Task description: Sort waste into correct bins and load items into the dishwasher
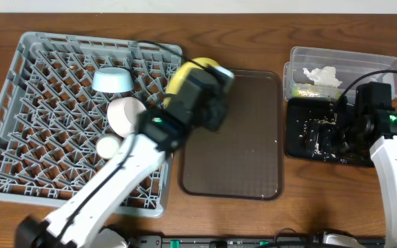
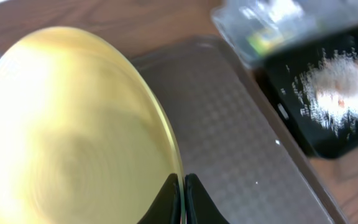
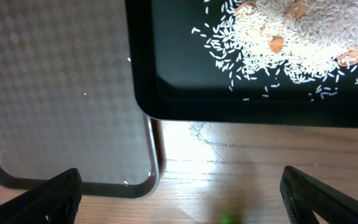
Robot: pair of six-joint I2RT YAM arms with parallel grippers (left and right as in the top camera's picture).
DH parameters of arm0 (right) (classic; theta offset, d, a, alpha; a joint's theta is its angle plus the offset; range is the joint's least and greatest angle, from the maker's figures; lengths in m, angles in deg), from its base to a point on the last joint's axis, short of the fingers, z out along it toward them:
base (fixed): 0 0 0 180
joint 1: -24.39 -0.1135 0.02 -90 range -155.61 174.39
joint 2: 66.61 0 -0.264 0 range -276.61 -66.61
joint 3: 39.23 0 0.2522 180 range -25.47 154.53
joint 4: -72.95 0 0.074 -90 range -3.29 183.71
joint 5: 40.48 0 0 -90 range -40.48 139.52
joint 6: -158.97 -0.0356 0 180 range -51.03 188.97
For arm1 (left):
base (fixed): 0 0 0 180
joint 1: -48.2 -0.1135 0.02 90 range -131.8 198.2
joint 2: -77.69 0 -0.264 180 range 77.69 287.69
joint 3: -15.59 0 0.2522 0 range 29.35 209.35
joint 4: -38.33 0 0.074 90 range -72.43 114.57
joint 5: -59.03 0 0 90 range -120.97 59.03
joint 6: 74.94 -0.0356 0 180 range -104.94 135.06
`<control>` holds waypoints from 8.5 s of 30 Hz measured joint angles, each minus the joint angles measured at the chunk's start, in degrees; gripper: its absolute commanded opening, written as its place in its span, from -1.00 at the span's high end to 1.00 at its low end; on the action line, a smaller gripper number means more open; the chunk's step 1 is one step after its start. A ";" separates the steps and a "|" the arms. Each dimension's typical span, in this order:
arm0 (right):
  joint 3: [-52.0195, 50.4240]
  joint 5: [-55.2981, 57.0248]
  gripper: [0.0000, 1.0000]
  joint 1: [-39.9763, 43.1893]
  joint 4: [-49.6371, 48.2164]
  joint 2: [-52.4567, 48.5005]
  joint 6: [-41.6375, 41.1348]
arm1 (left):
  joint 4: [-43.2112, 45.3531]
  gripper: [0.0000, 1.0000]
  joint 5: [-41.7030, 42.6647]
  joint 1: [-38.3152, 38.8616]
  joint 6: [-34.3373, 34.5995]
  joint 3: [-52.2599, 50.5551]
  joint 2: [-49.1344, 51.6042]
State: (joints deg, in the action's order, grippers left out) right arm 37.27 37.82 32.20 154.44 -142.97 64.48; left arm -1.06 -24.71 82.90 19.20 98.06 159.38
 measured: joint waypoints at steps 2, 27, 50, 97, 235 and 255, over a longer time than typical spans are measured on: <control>0.00 0.00 -0.99 0.00 0.00 0.00 0.00 | -1.68 0.89 1.66 -3.21 2.03 0.00 -2.40; 0.00 0.00 -0.99 0.00 0.00 0.00 -0.02 | -5.09 0.88 40.48 -28.98 18.95 0.00 -6.23; 0.00 0.00 -0.99 0.00 -0.02 0.00 0.00 | -8.13 0.81 43.45 -32.41 22.91 0.00 4.98; 0.11 0.00 -0.99 0.00 0.00 0.02 0.00 | -41.75 -0.75 -6.56 -31.36 5.62 -0.04 -39.67; 0.17 0.02 -0.99 0.00 0.04 0.02 0.00 | 23.76 -0.99 -18.58 -32.76 0.50 -66.75 -80.83; 0.17 0.00 -0.99 0.00 0.02 0.02 0.00 | 23.08 -0.99 -4.66 -32.76 -3.65 -66.97 -80.76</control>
State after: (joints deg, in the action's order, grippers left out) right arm 37.44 37.82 32.20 154.46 -142.95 64.48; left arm 22.02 -29.37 50.14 15.55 31.09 78.61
